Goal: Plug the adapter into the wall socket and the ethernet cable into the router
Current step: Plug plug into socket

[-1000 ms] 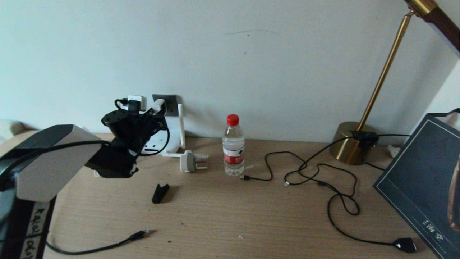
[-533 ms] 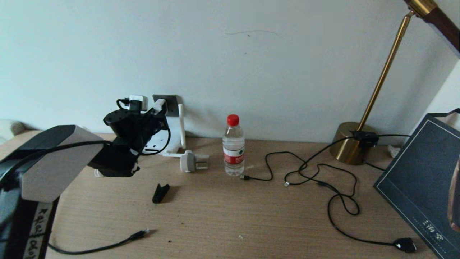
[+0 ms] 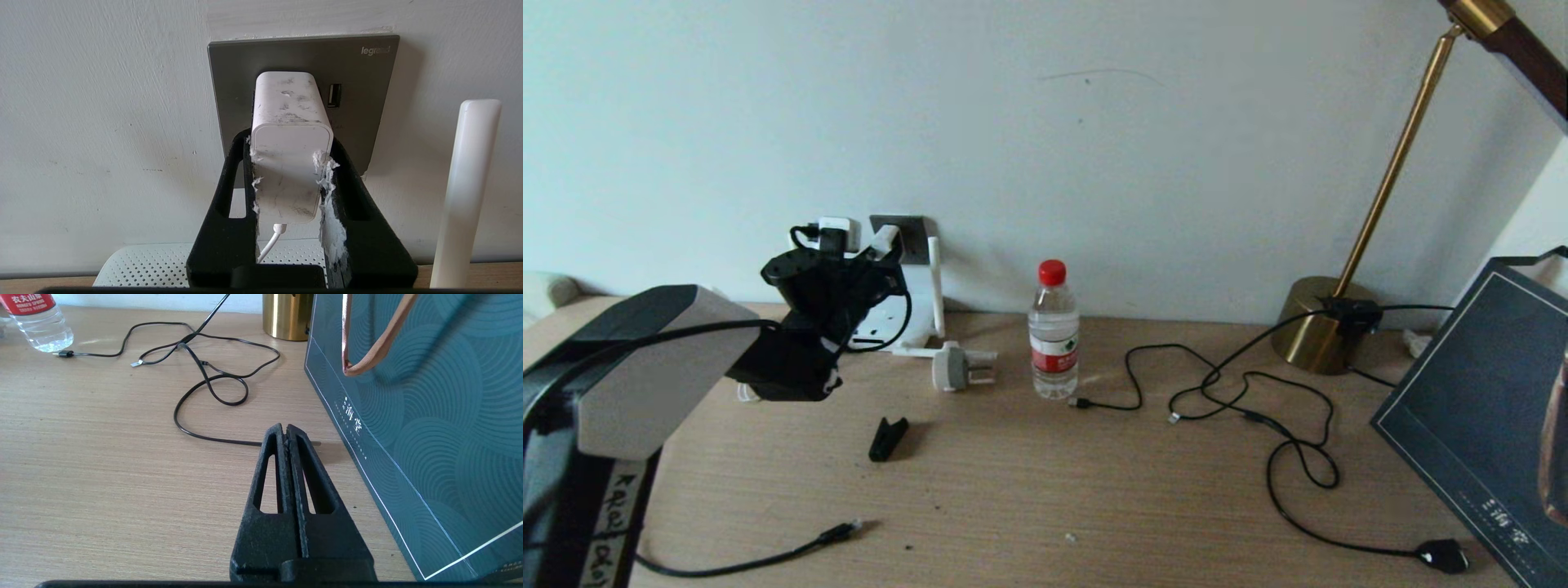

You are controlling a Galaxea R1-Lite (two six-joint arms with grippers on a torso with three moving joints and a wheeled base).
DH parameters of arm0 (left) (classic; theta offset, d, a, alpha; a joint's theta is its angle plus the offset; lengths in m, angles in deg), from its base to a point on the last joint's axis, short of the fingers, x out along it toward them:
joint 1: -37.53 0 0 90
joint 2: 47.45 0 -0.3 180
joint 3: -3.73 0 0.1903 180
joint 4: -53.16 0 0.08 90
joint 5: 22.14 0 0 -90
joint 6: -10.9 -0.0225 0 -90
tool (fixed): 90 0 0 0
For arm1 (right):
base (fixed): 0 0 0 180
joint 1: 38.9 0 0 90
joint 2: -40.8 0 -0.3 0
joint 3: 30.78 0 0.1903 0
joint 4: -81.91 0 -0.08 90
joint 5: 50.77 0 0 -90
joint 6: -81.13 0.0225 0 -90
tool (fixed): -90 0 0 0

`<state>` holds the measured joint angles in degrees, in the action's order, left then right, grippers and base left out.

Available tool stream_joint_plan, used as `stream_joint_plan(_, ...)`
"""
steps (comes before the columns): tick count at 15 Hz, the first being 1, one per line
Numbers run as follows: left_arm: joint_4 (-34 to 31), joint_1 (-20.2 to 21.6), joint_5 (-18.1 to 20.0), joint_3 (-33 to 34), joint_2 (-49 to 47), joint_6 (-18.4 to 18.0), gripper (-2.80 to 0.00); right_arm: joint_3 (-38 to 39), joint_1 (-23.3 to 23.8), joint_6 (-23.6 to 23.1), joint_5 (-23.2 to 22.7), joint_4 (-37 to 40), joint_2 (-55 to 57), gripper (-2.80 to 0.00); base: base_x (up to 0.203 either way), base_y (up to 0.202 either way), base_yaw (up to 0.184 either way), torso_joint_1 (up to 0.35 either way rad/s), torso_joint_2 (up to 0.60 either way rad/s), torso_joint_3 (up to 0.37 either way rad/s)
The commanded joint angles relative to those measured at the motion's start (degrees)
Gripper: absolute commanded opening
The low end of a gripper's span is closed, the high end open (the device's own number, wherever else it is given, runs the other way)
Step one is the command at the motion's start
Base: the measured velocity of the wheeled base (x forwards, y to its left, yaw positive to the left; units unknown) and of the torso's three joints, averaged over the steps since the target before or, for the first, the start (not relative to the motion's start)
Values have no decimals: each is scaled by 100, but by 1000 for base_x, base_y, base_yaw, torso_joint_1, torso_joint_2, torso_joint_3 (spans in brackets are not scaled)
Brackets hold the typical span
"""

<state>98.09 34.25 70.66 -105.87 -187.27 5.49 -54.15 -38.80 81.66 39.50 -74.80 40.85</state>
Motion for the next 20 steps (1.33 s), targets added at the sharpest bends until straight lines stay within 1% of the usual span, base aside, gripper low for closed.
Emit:
stream_joint_plan(1,26,-26,-100,-112,-90,38,-280,0,-1,0,0,-1,4,-280,0,0,0,0,0,0)
stream_joint_plan(4,18,-58,-274,-408,-253,48,-280,0,-1,0,0,-1,4,-280,0,0,0,0,0,0)
stream_joint_plan(6,18,-109,-306,-438,-281,57,-280,0,-1,0,0,-1,4,-280,0,0,0,0,0,0)
stream_joint_plan(8,18,-167,-474,-508,-321,57,-280,0,-1,0,0,-1,4,-280,0,0,0,0,0,0)
stream_joint_plan(11,18,-208,-492,-552,-361,66,-280,0,-1,0,0,-1,4,-280,0,0,0,0,0,0)
stream_joint_plan(13,26,-236,-576,-552,-379,69,-280,0,-1,0,0,-1,4,-280,0,0,0,0,0,0)
stream_joint_plan(15,18,-261,-610,-552,-379,208,-280,0,-1,0,0,-1,4,-280,0,0,0,0,0,0)
stream_joint_plan(20,26,-252,-624,-552,-458,215,-280,0,-1,0,0,-1,4,-280,0,0,0,0,0,0)
